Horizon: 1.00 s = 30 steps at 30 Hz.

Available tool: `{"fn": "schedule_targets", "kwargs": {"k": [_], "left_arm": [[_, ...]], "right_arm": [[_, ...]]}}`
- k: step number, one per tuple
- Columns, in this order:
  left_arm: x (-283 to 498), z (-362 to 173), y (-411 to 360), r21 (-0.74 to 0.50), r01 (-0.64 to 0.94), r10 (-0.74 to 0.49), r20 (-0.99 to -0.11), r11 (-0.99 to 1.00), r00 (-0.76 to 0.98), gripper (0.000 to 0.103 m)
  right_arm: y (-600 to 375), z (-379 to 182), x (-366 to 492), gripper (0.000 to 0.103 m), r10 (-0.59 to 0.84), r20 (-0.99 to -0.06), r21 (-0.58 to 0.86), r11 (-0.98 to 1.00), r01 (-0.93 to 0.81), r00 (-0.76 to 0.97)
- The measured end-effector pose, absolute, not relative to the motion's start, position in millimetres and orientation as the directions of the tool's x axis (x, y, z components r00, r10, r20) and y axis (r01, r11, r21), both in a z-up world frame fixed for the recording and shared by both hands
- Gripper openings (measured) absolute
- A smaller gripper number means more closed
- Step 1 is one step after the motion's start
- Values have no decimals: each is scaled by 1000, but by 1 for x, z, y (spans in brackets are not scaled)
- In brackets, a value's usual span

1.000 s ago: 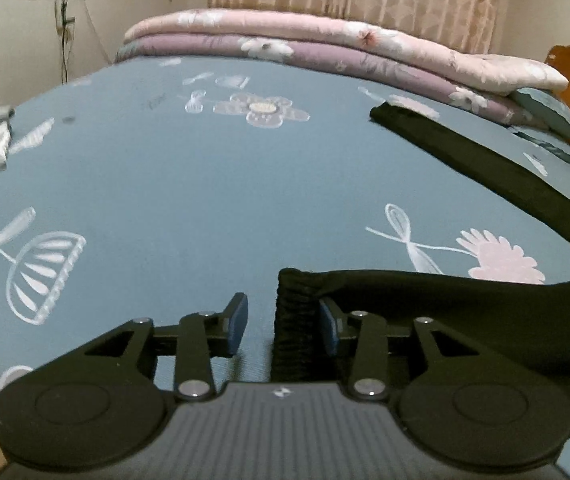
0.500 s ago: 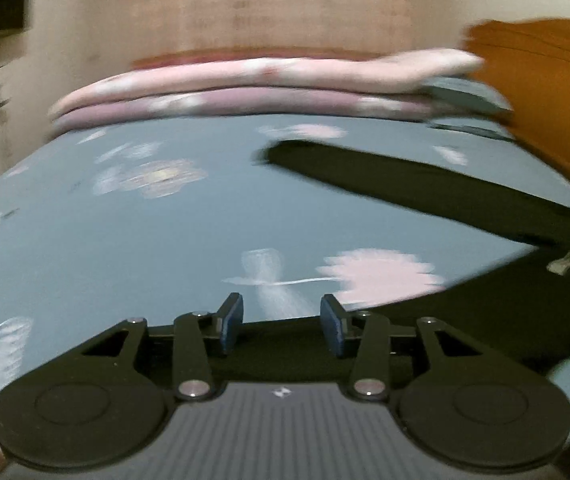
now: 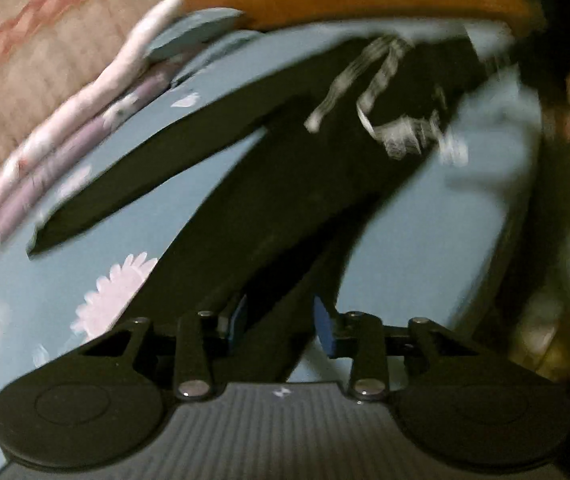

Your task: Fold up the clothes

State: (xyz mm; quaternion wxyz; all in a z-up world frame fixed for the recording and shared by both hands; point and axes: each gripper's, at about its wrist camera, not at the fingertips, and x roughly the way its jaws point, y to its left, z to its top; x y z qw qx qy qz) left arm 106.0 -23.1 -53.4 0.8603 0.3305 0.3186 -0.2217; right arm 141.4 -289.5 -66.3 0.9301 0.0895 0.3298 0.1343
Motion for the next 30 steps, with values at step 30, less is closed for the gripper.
{"fn": "schedule_targets", "kwargs": {"k": [30], "left_arm": [[115, -25, -22, 220, 570, -295, -679, 791, 672, 2]], "right_arm": [[-248, -52, 121, 103, 298, -559, -104, 901, -422, 774]]}}
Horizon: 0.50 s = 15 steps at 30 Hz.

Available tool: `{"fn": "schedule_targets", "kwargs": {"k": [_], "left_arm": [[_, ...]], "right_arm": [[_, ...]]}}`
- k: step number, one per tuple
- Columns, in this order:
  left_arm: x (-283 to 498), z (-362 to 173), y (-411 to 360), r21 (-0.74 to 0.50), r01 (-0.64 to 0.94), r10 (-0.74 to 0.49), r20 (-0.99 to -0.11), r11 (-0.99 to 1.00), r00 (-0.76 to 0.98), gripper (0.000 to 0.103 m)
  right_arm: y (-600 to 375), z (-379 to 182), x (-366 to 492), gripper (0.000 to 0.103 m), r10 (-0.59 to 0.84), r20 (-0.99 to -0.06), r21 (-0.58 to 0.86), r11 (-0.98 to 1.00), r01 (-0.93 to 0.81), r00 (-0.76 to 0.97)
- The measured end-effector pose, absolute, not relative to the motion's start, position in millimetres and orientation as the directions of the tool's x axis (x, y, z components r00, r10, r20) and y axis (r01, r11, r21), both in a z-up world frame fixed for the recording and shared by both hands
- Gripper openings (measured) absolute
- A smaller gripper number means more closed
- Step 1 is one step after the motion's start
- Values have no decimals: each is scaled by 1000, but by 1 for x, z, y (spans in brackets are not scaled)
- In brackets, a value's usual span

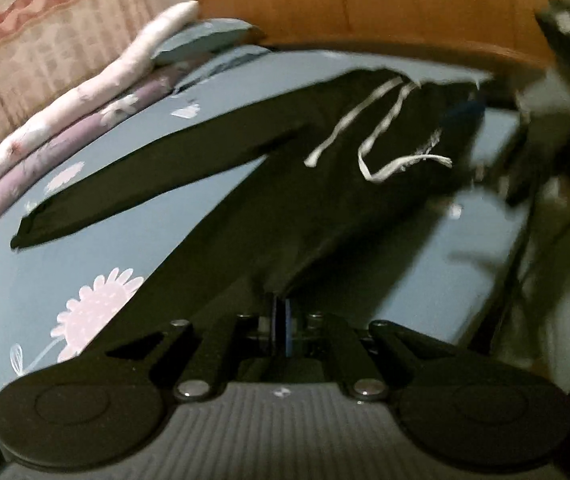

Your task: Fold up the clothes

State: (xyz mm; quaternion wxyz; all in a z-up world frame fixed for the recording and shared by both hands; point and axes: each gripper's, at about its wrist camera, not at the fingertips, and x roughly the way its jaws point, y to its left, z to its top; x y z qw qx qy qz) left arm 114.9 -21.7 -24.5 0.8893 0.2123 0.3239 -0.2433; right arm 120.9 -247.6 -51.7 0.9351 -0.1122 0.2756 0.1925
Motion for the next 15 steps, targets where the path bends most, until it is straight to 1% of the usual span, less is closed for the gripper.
{"fn": "schedule_targets", "kwargs": {"k": [3, 5, 7, 10, 12, 15], "left_arm": [[111, -23, -18, 200, 568, -310, -672, 798, 672, 2], [112, -23, -19, 195, 571, -316, -672, 797, 670, 2], [112, -23, -19, 189, 575, -321, -672, 796, 667, 2], [109, -23, -18, 178, 582, -333, -674, 793, 660, 2], [106, -24, -19, 177, 593, -338, -681, 786, 650, 3], [101, -28, -21, 183, 623, -344, -700, 760, 625, 3]], "right_arm": [[-217, -62, 117, 97, 267, -569, -258, 840, -477, 778], [-198, -73, 113, 91, 232, -573, -366, 785, -499, 786], [-179, -85, 109, 89, 168, -552, -494, 724, -482, 817], [-161, -101, 103, 88, 99, -498, -638, 630, -441, 861], [-158, -108, 102, 88, 58, -463, -699, 590, -404, 885], [-164, -105, 101, 85, 21, -446, -716, 592, -371, 895]]}}
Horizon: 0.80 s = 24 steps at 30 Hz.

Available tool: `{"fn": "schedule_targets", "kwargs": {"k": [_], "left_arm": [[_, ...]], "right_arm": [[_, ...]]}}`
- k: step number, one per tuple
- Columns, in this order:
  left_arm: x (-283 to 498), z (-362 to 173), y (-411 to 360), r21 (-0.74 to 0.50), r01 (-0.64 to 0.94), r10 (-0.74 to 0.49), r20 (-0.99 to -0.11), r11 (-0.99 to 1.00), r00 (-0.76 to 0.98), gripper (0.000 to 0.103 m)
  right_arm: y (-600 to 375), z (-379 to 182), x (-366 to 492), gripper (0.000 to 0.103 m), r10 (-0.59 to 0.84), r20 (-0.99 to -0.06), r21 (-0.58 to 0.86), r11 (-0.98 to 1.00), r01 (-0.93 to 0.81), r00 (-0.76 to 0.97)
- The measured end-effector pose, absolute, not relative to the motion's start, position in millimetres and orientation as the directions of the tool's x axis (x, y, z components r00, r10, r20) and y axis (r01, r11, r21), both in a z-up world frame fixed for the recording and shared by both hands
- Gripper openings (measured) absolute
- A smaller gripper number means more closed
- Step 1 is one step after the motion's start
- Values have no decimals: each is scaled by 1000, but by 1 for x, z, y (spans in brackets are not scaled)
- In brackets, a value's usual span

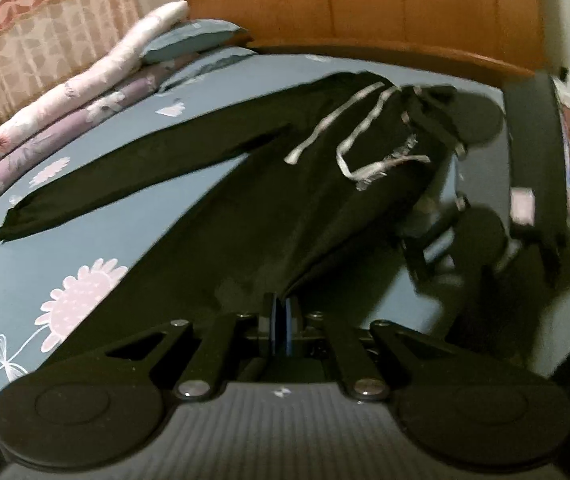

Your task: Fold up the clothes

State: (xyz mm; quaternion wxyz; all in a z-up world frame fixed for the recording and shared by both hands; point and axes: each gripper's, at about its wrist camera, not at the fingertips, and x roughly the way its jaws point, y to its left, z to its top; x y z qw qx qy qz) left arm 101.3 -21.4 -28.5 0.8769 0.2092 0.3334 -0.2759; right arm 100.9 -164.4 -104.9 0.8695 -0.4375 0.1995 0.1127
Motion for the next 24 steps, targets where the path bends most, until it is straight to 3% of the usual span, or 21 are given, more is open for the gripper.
{"fn": "schedule_targets", "kwargs": {"k": [3, 5, 6, 8, 13, 17, 19, 23, 24], "left_arm": [[99, -36, -23, 176, 649, -347, -726, 740, 594, 3], [98, -41, -25, 172, 663, -345, -743, 729, 573, 3], [98, -44, -25, 171, 669, -342, -752, 724, 563, 3], [97, -51, -27, 174, 680, -331, -770, 712, 545, 5], [92, -59, -29, 192, 698, -299, -803, 690, 516, 9], [87, -49, -21, 193, 702, -309, -796, 686, 521, 16], [89, -41, -16, 197, 681, -312, -776, 705, 548, 22], [104, -28, -7, 172, 591, -302, -729, 788, 614, 41], [110, -28, -7, 162, 558, -288, -722, 814, 629, 41]], "right_arm": [[-178, -97, 100, 70, 34, -494, -667, 627, -403, 869], [-187, -94, 100, 50, 92, -564, -601, 636, -485, 820], [-191, -95, 99, 47, 109, -597, -573, 635, -517, 795], [-195, -101, 97, 30, 123, -641, -547, 621, -562, 758], [-206, -97, 95, 29, 154, -698, -464, 646, -606, 699], [-230, -77, 91, 38, 216, -724, -312, 744, -590, 655], [-248, -69, 91, 48, 220, -718, -247, 807, -537, 660], [-306, -59, 114, 51, 188, -699, -55, 948, -313, 690], [-322, -58, 118, 52, 176, -693, -2, 969, -246, 699]]}}
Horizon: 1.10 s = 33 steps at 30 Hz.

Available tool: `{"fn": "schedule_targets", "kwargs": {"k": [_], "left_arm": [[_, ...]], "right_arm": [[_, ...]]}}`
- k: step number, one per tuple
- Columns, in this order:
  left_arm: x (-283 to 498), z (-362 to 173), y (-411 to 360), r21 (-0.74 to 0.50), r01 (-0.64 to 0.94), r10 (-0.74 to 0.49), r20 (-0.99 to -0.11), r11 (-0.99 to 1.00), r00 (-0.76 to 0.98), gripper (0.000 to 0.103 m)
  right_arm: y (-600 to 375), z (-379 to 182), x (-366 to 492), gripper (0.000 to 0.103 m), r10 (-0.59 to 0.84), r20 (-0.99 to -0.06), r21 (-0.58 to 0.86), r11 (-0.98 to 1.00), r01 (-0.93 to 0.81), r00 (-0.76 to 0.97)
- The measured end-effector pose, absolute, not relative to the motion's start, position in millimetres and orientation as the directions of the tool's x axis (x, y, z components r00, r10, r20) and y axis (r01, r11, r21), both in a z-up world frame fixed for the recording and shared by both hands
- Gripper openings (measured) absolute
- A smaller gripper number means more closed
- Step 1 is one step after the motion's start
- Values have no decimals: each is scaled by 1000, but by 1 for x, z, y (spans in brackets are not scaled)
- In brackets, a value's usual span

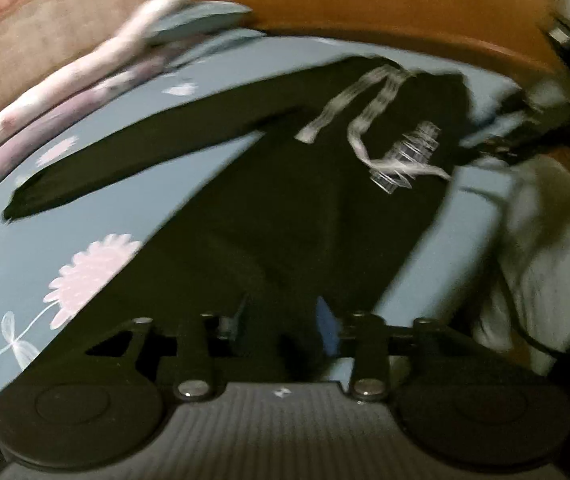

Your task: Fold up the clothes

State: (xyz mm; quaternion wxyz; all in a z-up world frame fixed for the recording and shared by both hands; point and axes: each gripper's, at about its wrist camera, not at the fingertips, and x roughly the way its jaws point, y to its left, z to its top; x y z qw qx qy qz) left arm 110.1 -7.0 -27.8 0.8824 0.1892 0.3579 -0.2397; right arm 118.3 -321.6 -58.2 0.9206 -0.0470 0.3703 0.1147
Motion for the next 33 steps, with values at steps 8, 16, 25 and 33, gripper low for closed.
{"fn": "schedule_targets", "kwargs": {"k": [8, 16, 25, 33], "left_arm": [[133, -39, -25, 72, 486, -294, -716, 871, 633, 41], [133, -49, -40, 57, 503, -304, -736, 862, 605, 43], [136, -52, -31, 59, 484, -287, -740, 873, 608, 47], [144, -50, -22, 53, 444, -270, -728, 894, 630, 48]], "right_arm": [[-440, -91, 139, 65, 153, -642, 392, 907, 151, 751], [-460, -109, 156, 33, 161, -571, 469, 869, 158, 805], [-473, -77, 129, 16, 91, -606, 428, 875, 227, 790], [-408, -47, 123, 40, 61, -578, 186, 981, 59, 813]]}}
